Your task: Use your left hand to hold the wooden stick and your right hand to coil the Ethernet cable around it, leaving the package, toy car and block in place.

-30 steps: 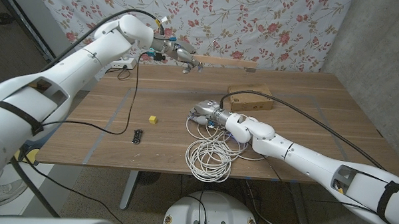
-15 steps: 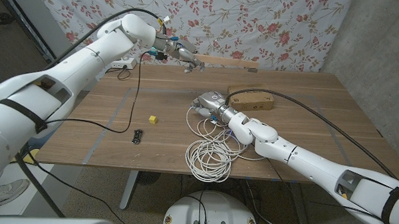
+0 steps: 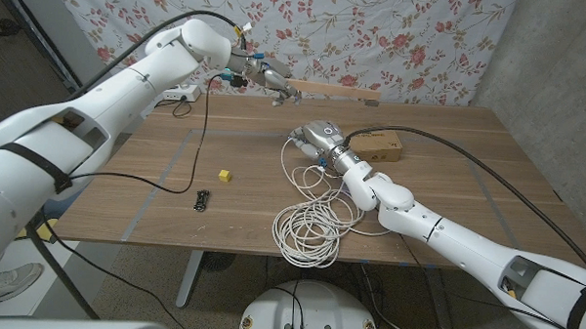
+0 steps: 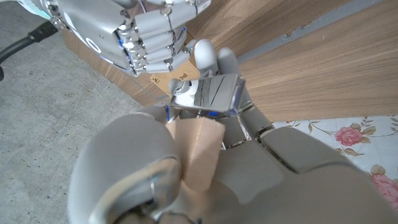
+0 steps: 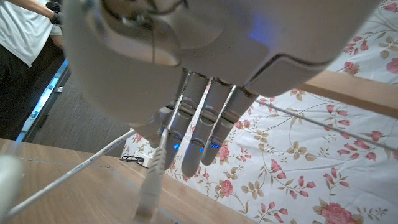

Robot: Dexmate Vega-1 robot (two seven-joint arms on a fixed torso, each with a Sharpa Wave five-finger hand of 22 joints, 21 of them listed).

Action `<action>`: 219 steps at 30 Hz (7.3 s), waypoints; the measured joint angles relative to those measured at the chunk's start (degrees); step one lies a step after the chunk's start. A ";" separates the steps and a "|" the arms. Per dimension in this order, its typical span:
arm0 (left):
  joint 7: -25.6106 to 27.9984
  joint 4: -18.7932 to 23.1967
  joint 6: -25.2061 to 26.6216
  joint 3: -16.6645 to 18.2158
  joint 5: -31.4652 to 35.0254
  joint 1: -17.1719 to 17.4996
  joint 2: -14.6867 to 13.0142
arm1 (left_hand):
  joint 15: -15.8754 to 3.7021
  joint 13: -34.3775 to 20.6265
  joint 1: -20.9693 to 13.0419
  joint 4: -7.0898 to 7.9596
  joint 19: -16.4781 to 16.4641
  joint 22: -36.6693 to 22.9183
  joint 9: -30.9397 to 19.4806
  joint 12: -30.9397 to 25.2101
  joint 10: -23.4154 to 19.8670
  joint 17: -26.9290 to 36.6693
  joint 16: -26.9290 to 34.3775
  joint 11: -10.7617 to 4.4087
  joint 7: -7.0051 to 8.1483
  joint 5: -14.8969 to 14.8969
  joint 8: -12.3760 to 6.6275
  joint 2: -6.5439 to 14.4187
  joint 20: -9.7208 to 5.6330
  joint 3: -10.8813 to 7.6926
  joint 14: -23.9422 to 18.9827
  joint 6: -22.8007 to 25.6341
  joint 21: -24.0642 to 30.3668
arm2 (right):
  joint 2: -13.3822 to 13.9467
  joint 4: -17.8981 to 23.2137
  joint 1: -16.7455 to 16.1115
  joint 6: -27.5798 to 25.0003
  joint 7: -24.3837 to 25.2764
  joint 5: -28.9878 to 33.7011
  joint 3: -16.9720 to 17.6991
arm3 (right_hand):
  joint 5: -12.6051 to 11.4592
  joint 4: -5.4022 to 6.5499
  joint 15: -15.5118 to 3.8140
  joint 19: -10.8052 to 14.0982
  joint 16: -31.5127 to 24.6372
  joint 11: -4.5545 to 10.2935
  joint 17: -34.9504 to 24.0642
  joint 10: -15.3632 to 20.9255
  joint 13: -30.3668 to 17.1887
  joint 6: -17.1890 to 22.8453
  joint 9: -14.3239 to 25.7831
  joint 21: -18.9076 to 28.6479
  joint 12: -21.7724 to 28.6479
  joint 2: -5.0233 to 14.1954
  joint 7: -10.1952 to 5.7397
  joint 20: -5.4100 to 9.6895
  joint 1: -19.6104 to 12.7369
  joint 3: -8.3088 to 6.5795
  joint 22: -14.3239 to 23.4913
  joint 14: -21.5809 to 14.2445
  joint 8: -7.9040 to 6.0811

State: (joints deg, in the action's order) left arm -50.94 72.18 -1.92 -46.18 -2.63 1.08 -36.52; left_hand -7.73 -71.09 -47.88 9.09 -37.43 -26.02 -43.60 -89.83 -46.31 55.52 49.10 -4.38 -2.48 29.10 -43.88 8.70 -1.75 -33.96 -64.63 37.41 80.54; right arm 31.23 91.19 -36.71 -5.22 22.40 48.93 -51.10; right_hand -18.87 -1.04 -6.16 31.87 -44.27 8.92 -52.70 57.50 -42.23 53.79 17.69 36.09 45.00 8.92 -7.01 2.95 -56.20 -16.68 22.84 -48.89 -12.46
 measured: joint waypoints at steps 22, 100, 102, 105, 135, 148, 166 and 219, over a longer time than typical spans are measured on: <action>0.12 -1.26 -0.15 -0.69 0.59 -1.00 1.16 | 0.17 0.00 0.00 0.10 0.53 1.06 0.22 0.00 0.00 0.00 0.20 0.00 0.12 0.00 -0.25 -0.02 0.10 -0.10 0.28 -0.10 1.15 | 0.73 3.00 -3.70 -7.67 16.56 2.75 5.32 | -0.65 0.92 0.00 -1.08 0.59 0.29 -3.16 -0.31 -3.30 0.06 1.08 0.89 2.54 -0.82 -0.06 -0.09 -0.83 -0.11 -0.80 -0.01 0.08; -3.07 -5.16 -5.51 2.42 -11.58 2.37 5.16 | 0.05 0.00 0.91 0.23 1.43 3.13 1.94 0.00 0.00 0.02 1.72 0.00 0.23 0.37 -1.31 -0.33 -0.01 -0.71 2.00 -0.17 4.02 | 3.25 -2.98 11.19 -1.17 26.44 0.54 11.25 | -2.42 2.85 -0.19 -2.63 2.13 1.21 -11.99 -0.18 -3.40 0.06 3.26 3.78 4.21 -0.88 -0.06 -0.01 -2.25 0.79 -3.41 -0.85 0.55; -3.43 -4.64 -5.35 2.81 -12.43 2.85 4.68 | 0.05 -0.10 0.91 0.23 1.43 3.18 1.96 0.00 0.00 0.02 1.72 0.00 0.21 0.37 -1.55 -0.33 -0.01 -0.71 2.00 -0.15 4.23 | 3.11 -3.38 11.61 -0.73 26.08 0.01 11.25 | -2.42 2.85 -0.19 -2.63 2.13 1.21 -12.17 -0.18 -3.40 0.06 3.25 3.78 4.21 -0.88 -0.06 -0.01 -2.25 0.79 -3.45 -0.85 0.63; -3.54 -3.66 -4.70 3.17 -13.23 3.53 3.92 | 0.05 -0.13 0.91 0.23 1.43 3.18 1.98 0.00 0.00 0.02 1.72 0.00 0.10 0.37 -1.71 -0.33 -0.01 -0.71 2.00 -0.04 4.23 | 3.00 -3.70 11.93 -0.40 25.78 -0.61 11.29 | -2.78 3.01 -0.43 -2.63 2.35 1.21 -12.44 -0.18 -3.40 0.06 3.40 3.78 4.21 -0.88 -0.06 -0.01 -2.25 0.96 -3.45 -1.10 0.65; -2.00 -0.97 -0.13 3.11 -12.12 4.09 1.85 | 0.05 0.02 1.38 -0.01 1.74 3.97 2.22 0.00 0.00 0.02 1.72 0.01 0.03 0.35 -1.99 -0.32 -0.32 -0.95 2.00 0.03 5.32 | 1.99 -6.58 9.91 3.48 29.08 -10.09 17.00 | -2.78 3.55 -0.50 -2.91 3.25 1.19 -14.29 -0.19 -3.30 0.06 3.41 4.90 4.65 -0.89 -0.06 -0.29 -2.26 1.04 -4.41 -1.16 1.15; -4.53 -0.24 -2.19 3.97 -14.77 4.64 1.17 | 0.04 -0.14 1.68 0.23 2.05 4.24 2.47 0.00 0.00 0.01 1.72 0.04 0.01 0.35 -2.44 -0.64 0.00 -1.20 2.00 -0.01 5.93 | 0.52 -15.14 17.57 -1.07 21.00 -9.69 12.34 | -3.21 4.22 -0.49 -3.22 3.68 1.33 -15.09 -0.34 -2.86 0.06 3.22 5.11 4.66 -0.96 -0.06 0.02 -3.25 1.32 -4.80 -1.16 1.16; -3.56 2.48 -3.84 7.56 -18.89 7.92 -1.22 | -1.87 -0.13 1.64 0.23 2.04 4.63 2.75 0.00 0.00 0.00 5.95 0.20 -0.06 0.34 -2.83 -0.60 0.00 -1.20 4.15 -0.08 6.15 | 0.47 -23.51 22.89 -9.23 10.90 -14.03 8.02 | -3.30 4.46 -0.49 -3.56 4.66 1.10 -15.53 -0.72 -2.60 0.06 3.05 5.87 4.69 -0.96 -0.06 -0.33 -3.25 1.56 -5.57 -1.16 1.36; 2.20 -8.60 -5.61 4.00 -14.20 2.25 6.92 | -1.85 -0.12 2.11 -0.01 2.56 5.03 3.49 0.00 0.00 0.01 6.66 0.21 0.04 0.66 -3.72 -0.29 -0.10 -1.42 4.50 -0.18 7.04 | 2.40 -14.90 3.83 -9.18 17.26 -29.22 12.27 | -3.81 5.33 -0.51 -4.27 6.36 0.78 -15.87 -1.01 -2.09 0.06 3.21 7.17 4.69 -1.13 -0.06 -0.43 -4.60 1.78 -7.43 -1.58 1.20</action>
State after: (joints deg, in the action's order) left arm -48.73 63.58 -7.53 -42.18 -16.83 3.33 -29.60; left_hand -9.58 -71.21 -45.77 9.08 -34.86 -20.99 -40.10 -89.82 -46.31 55.53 55.76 -4.18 -2.45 29.76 -47.60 8.42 -1.84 -35.38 -60.13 37.23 87.58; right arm 33.63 76.29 -32.88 -14.40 39.67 19.71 -38.83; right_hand -22.68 4.29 -6.67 27.61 -37.92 9.70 -68.57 56.49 -44.32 53.85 20.89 43.26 49.68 7.79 -7.07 2.53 -60.80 -14.90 15.41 -50.47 -11.25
